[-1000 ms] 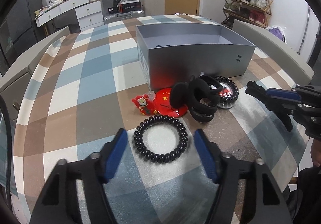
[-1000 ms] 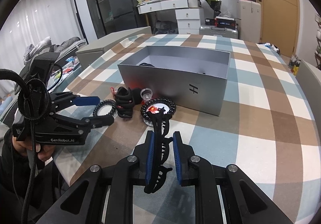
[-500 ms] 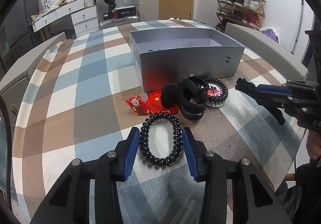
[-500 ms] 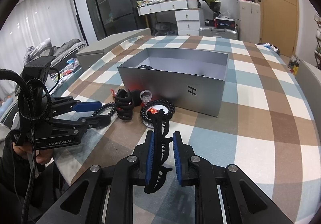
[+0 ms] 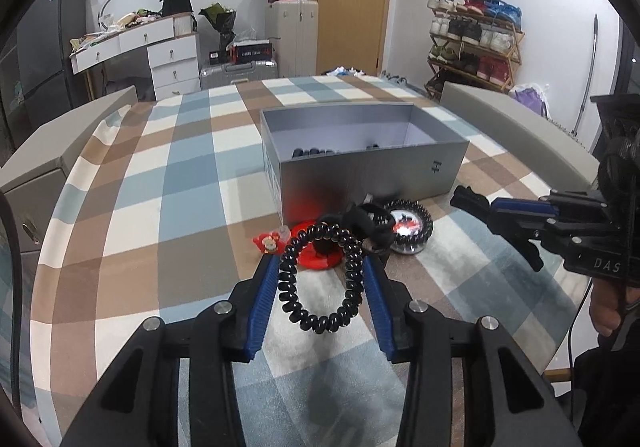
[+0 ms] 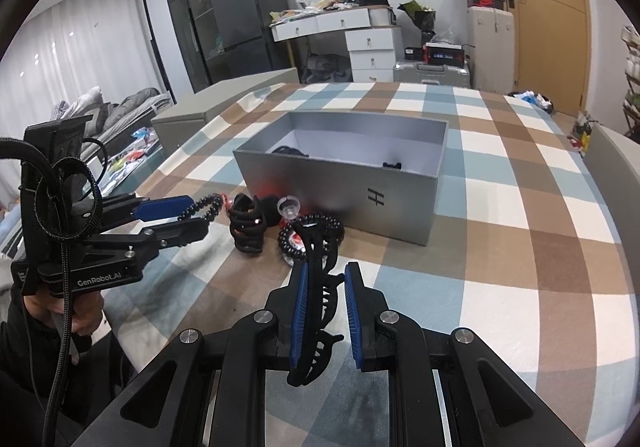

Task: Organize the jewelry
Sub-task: 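Hang the bracelet on the hand-shaped stand with left gripper while right gripper releases the branch stand in the box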

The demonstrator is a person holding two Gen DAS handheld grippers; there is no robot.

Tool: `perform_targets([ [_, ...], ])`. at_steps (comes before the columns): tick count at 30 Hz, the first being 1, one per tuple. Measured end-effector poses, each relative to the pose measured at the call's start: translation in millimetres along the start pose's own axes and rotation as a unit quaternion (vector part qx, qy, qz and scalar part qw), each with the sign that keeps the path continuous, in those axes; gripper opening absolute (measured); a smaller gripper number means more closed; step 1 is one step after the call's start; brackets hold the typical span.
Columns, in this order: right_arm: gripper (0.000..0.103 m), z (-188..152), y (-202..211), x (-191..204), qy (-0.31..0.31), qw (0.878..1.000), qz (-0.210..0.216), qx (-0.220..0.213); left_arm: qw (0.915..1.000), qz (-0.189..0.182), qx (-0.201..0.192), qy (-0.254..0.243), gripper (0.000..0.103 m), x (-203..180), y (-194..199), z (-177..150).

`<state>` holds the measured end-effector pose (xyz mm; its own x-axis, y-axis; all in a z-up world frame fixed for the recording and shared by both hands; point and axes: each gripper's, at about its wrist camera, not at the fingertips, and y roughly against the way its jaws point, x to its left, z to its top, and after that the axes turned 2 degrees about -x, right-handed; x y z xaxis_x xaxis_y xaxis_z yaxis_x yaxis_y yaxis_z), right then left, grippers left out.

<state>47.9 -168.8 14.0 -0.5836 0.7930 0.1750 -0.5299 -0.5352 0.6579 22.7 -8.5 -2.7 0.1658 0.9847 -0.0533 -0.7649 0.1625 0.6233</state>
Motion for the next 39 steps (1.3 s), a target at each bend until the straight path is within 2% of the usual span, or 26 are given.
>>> perform_targets([
  [7,0.018,11.7,8.8,-1.6,-0.011,1.0,0.004,-0.02,0.9996,0.002,-0.024,0.013,0.038,1.3,2.9,14.8],
  [17,0.018,38.3,23.6,-7.8,-0.034,0.998,0.007,-0.051,0.9984,-0.002,-0.057,-0.004,0.038,-12.5,8.7,39.8],
  [29,0.018,80.8,41.8,-14.9,-0.048,0.994,0.006,-0.101,0.9947,0.005,-0.102,0.002,0.038,-4.3,11.9,73.1],
  [39,0.018,105.5,36.7,-26.3,-0.08,0.989,0.01,-0.128,0.9925,0.008,-0.12,0.022,0.038,8.4,3.9,88.4],
])
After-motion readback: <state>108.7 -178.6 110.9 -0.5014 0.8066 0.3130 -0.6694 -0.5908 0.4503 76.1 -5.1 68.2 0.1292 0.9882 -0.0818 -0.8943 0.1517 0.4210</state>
